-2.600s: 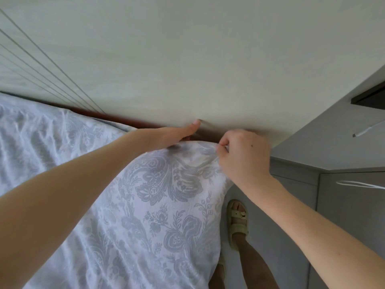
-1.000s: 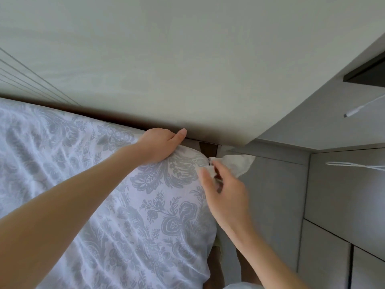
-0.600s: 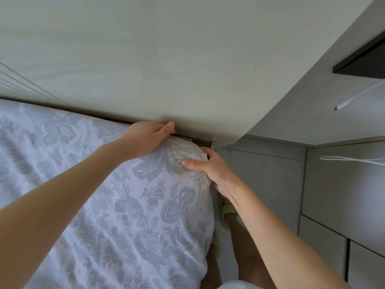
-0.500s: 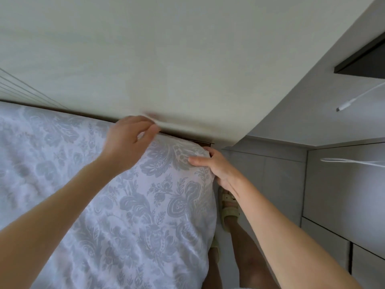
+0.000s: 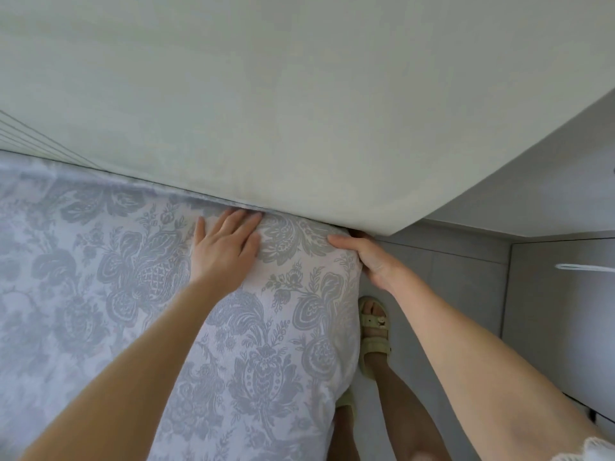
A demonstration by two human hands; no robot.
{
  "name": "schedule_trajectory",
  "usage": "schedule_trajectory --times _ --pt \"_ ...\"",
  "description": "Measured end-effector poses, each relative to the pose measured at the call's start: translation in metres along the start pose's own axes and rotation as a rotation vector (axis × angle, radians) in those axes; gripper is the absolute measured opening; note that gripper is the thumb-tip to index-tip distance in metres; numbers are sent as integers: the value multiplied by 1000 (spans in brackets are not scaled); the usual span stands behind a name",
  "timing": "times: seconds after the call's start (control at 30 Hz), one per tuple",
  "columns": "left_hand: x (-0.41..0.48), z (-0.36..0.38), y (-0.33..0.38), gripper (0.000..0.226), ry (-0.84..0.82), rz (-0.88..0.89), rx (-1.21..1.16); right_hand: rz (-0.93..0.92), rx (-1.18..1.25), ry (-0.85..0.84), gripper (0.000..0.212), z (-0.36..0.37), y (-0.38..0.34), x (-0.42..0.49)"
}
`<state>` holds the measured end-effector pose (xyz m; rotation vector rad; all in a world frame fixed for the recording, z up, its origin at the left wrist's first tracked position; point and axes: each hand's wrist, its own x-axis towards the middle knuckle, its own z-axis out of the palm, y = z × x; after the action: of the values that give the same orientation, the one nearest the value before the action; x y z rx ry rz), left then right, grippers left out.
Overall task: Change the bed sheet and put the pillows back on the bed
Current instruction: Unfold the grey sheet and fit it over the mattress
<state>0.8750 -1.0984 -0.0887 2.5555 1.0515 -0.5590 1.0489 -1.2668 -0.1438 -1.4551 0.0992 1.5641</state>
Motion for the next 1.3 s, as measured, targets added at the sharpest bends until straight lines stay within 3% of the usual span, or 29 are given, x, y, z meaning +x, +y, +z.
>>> schedule_trajectory --times 0.17,0.23,0.33,0.4,0.43,0.53,0.6,0.73,0.8,0.87,1.1,1.3 --pt "26 -3 3 46 -8 -9 46 -265 -191 491 38 18 21 -19" --pt "32 -4 3 44 -21 -23 31 -275 -155 431 41 22 33 -28" --pt "38 -17 0 40 -103 -51 -38 -159 146 259 60 20 46 -36" --pt "35 -29 3 36 -98 -35 3 -88 254 343 94 14 55 -42" --pt "30 -34 8 34 -41 -10 50 -60 278 408 98 12 61 -46" --pt "2 -37 36 29 199 190 -12 -29 350 521 65 11 85 -65" --pt "-11 -34 59 32 215 411 -109 -41 390 537 54 17 103 -78" --pt "-8 -19 106 43 -23 770 -17 -42 426 478 45 39 130 -96" --pt "1 -10 129 43 -146 823 69 -58 427 426 41 49 139 -97" --pt "13 1 150 39 -254 817 187 -65 447 372 40 54 143 -96" --pt "29 26 200 45 -555 814 1012 -126 544 331 40 59 148 -92" --pt "27 35 208 52 -595 729 1102 -167 550 289 42 54 148 -79"
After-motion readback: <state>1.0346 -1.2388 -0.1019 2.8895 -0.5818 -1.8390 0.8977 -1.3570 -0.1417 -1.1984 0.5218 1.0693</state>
